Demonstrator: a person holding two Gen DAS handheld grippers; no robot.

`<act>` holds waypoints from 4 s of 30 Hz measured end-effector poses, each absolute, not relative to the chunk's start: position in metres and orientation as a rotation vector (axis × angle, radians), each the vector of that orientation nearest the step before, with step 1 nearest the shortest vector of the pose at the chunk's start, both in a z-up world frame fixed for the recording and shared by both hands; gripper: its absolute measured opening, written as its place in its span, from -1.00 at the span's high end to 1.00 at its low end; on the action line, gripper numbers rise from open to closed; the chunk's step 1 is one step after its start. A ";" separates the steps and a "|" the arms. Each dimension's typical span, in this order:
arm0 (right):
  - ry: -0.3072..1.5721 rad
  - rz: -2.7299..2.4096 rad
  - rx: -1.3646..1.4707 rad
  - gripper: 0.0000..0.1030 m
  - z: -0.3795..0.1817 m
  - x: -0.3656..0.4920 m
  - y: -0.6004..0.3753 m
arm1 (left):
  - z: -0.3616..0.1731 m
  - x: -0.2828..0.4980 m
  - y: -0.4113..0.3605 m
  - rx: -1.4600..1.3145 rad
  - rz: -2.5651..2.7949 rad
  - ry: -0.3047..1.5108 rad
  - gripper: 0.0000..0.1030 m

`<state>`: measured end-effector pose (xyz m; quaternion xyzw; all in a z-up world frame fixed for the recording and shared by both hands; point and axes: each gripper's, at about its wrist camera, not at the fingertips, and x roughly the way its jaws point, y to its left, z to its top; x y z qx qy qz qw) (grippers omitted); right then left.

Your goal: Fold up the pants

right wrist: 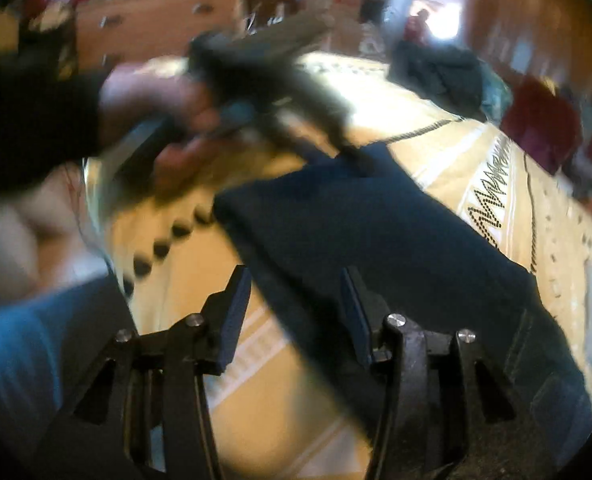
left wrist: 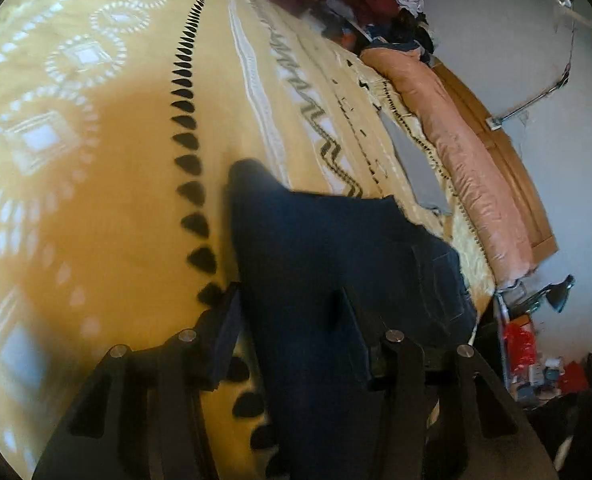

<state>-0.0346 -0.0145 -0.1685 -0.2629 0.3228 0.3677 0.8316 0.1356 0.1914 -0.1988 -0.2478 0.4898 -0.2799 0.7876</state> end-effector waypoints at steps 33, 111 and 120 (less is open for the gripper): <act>0.800 0.801 -0.422 0.71 -0.133 -0.018 0.052 | -0.178 0.162 0.254 -0.614 -0.594 0.937 0.76; 0.967 0.387 0.577 0.74 -0.163 0.087 -0.445 | -0.111 0.118 -0.048 -0.289 -0.569 0.921 -0.35; 0.975 0.336 0.640 0.51 -0.185 0.070 -0.463 | -0.142 0.117 -0.048 -0.282 -0.576 1.022 -0.35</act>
